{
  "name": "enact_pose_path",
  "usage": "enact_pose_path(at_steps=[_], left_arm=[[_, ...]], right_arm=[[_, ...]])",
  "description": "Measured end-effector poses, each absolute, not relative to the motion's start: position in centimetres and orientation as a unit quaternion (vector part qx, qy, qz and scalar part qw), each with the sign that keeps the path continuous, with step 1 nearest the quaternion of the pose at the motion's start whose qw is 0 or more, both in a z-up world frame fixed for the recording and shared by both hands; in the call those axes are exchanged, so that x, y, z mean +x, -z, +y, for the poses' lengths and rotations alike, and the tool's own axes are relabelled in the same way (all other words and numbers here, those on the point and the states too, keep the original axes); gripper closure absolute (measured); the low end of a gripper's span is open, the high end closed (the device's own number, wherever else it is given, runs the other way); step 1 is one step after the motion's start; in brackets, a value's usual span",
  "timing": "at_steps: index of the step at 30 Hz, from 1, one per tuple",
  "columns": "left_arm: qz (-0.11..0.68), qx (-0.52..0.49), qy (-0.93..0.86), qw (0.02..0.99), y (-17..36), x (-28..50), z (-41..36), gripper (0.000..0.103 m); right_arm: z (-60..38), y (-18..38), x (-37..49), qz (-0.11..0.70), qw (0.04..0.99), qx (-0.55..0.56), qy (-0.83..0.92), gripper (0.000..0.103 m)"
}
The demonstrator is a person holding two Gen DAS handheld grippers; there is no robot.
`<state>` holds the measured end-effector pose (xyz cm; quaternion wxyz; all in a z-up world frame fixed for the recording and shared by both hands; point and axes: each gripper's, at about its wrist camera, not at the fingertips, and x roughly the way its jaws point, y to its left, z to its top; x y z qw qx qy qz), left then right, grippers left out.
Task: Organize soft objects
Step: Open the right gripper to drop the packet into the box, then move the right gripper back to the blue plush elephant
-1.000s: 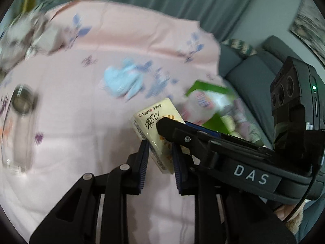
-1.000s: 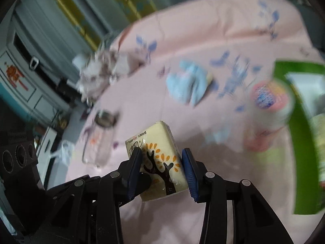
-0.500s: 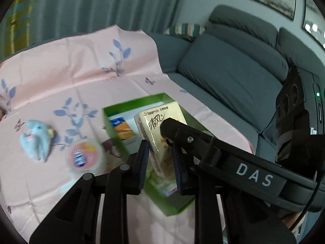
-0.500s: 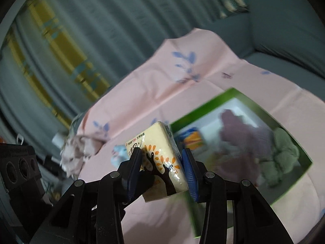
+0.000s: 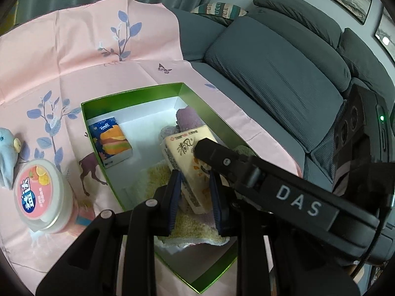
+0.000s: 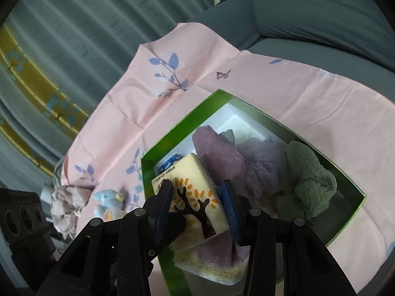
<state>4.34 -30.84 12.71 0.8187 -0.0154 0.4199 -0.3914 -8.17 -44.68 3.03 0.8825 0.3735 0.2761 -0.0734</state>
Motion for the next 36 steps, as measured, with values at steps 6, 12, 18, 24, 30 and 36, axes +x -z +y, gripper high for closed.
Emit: enact_pose_path(at_steps=[6,12,18,24,30,36], left_arm=[[0.403,-0.011,0.383,0.831,-14.6,3.2,-28.3,0.050],[0.357,-0.020,0.333,0.872,-17.2,2.2,-21.9,0.024],[0.350,-0.042,0.223,0.909,-18.7,3.0,-13.3,0.017],[0.379,-0.067,0.112,0.916,-16.4,2.7,-4.0,0.012],[0.428,-0.096,0.050,0.897,-11.9,2.3,1.4,0.012],[0.448,-0.134,0.024,0.884,-9.9,2.6,4.6,0.012]], right_arm=[[-43.8,-4.5,-9.1,0.253,0.900,0.341,0.095,0.038],[-42.1,-6.4,-9.8,0.224,0.917,0.318,0.087,0.023],[-38.6,-8.2,-9.5,0.218,0.936,0.268,0.066,0.019],[-32.4,-10.4,-8.2,0.228,0.952,0.205,0.014,0.019],[-24.0,-10.1,-2.2,0.317,0.930,0.182,-0.044,0.019],[-19.3,-5.9,7.3,0.419,0.881,0.214,-0.055,0.019]])
